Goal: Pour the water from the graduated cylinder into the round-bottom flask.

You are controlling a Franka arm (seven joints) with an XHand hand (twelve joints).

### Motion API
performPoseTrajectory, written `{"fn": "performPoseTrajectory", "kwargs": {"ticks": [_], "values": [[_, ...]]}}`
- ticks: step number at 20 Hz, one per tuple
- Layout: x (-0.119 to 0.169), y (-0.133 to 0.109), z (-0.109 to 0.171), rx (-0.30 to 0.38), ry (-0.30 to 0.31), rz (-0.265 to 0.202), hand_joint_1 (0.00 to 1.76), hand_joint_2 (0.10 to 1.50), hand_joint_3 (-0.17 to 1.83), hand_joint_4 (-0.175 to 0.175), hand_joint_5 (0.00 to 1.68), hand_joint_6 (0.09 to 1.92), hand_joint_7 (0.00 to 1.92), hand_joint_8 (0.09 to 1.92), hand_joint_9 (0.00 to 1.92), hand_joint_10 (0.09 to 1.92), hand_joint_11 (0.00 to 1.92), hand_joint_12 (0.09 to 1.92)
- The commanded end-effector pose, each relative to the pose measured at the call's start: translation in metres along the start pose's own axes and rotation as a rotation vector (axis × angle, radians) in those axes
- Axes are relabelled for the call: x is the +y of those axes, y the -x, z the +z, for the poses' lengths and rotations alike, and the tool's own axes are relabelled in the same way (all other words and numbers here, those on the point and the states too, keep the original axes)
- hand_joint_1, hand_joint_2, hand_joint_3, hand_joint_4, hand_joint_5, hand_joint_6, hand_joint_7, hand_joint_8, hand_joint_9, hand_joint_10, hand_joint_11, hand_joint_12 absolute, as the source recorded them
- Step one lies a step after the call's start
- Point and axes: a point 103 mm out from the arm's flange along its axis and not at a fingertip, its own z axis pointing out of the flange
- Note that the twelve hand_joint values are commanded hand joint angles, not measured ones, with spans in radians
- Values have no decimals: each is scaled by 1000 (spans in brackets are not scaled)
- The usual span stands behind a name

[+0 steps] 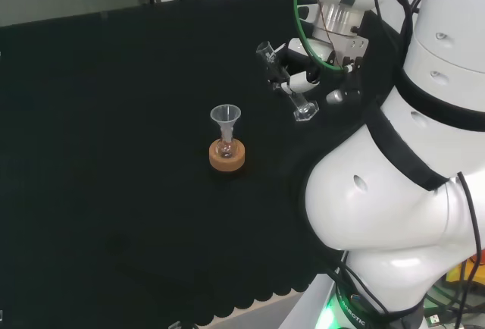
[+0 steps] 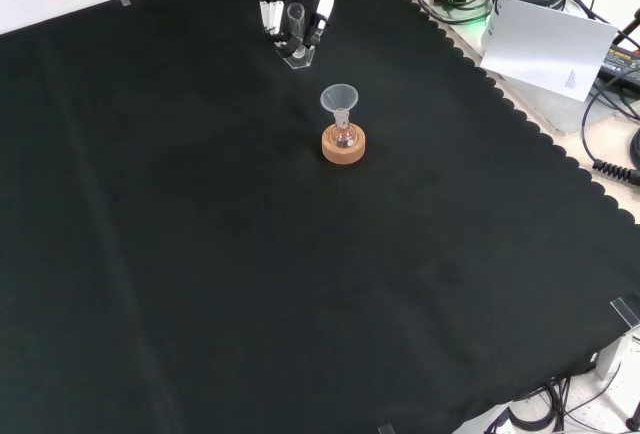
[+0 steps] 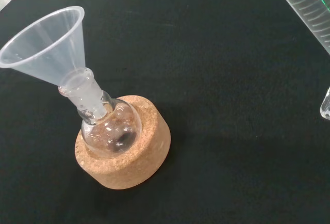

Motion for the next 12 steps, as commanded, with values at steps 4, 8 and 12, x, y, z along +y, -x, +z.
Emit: {"fn": "performPoseTrajectory", "kwargs": {"ticks": [4,8,12], "values": [[-39,-23,23,-146,-118,49,1129,1185,-2,-175,861,1189,1006,607,1296,193,1151,785],[-41,-29,26,-189,-159,63,1129,1184,-2,-175,861,1189,1006,605,1297,191,1149,784],[-39,-36,28,-236,-181,62,1129,1184,-2,-175,861,1189,1006,603,1297,190,1148,784]]}}
